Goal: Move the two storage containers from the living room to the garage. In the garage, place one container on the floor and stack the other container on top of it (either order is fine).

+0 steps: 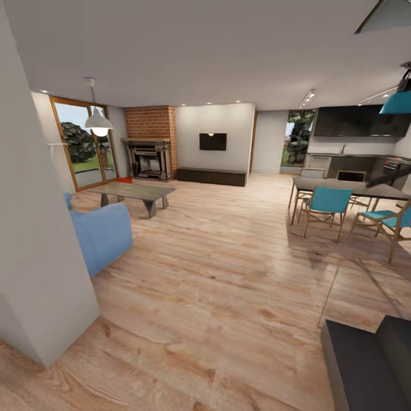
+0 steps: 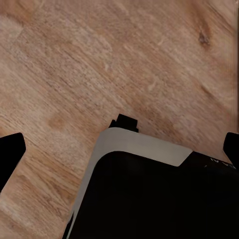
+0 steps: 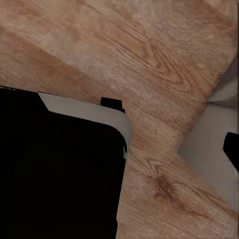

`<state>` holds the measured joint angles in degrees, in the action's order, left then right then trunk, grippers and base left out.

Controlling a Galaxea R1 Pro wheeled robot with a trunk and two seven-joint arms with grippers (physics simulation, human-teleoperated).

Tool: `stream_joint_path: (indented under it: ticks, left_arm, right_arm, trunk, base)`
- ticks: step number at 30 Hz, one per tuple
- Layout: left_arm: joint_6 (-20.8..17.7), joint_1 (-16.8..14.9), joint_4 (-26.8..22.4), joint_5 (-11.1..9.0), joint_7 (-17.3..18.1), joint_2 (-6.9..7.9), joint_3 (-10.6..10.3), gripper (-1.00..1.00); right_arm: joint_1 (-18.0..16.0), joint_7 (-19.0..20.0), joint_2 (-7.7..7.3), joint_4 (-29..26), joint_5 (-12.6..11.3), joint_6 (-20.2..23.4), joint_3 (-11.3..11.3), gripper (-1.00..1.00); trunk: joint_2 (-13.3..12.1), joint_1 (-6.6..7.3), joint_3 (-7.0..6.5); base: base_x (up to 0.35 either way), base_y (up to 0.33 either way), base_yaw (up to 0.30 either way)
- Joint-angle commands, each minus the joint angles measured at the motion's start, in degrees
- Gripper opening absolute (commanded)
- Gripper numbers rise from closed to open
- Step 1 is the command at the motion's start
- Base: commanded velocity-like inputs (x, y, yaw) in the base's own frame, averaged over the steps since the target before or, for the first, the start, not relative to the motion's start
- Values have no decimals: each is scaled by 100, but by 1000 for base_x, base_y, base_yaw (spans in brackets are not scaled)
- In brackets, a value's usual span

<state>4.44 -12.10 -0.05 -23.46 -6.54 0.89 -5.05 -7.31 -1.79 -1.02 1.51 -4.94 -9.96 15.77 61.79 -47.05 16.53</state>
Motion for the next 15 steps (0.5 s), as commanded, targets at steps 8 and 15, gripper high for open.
stream_joint_path:
  ticks: [8, 15]
  left_arm:
    - [13, -3, 0, -44, -14, -1, -49, 100]
    - [13, -3, 1, -44, -14, -1, -49, 100]
  right_arm:
    - [-7, -7, -3, 16, -51, -33, 49, 100]
    - [-7, -12, -4, 16, -51, -33, 45, 100]
  trunk:
    - [4, -4, 7]
    - [4, -4, 7]
  base:
    - [322, 0, 0]
    - [322, 0, 0]
